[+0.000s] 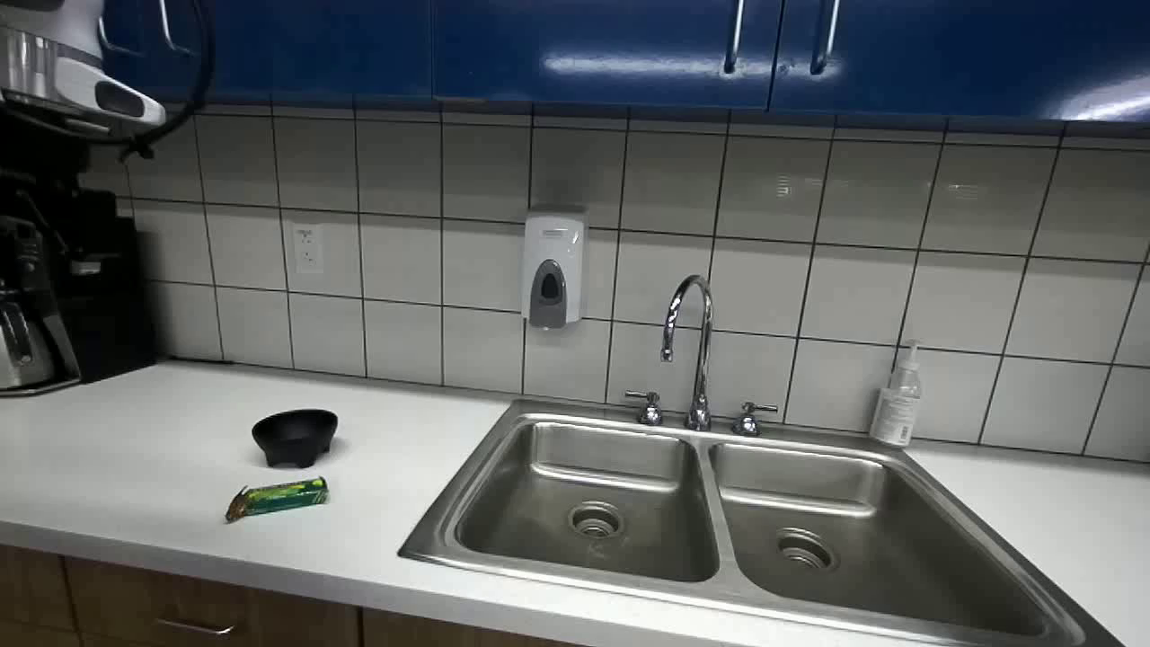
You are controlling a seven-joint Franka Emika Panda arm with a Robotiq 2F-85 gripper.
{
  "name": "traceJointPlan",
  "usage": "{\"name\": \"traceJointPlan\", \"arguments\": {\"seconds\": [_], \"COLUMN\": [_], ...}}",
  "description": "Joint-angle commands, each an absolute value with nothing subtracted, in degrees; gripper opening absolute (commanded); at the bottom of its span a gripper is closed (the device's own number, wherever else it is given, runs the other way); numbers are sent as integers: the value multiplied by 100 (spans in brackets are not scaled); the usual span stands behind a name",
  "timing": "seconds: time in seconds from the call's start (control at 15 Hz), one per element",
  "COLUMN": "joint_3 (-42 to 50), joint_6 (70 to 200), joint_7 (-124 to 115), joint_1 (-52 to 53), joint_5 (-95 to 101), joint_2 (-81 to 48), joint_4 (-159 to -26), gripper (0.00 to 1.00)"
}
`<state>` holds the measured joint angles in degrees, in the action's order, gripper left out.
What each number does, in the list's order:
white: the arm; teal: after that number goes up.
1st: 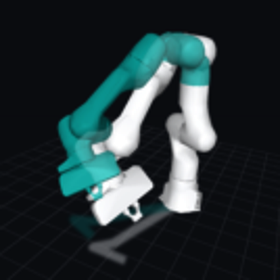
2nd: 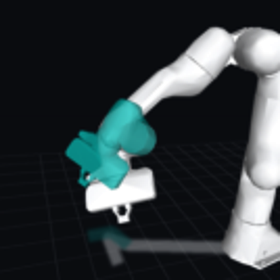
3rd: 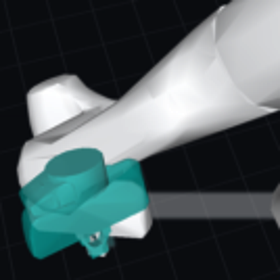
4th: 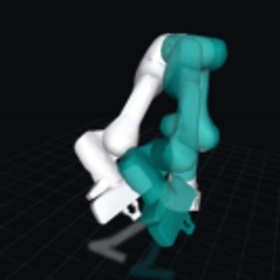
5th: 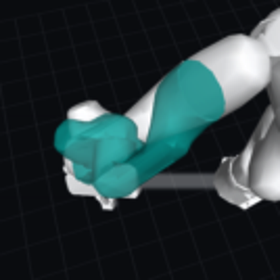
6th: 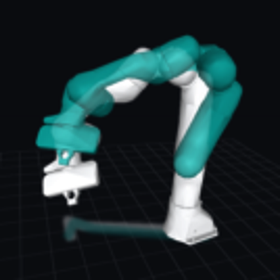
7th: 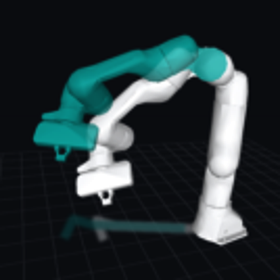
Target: Pick the black bowl and put it in the sink
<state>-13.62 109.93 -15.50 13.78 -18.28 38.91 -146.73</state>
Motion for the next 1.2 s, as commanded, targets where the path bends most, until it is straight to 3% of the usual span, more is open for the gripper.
{"name": "traceJointPlan", "arguments": {"seconds": [0.0, 0.8, 1.13], "joint_3": [-1397, -1397, -1723], "joint_6": [10972, 10973, 11712], "joint_7": [-1527, -1527, -1780], "joint_1": [1331, 1331, 1247], "joint_5": [-1850, -1850, -1621], "joint_2": [3894, 3894, 3995], "joint_4": [-14662, -14662, -14882], "gripper": [100, 100, 100]}}
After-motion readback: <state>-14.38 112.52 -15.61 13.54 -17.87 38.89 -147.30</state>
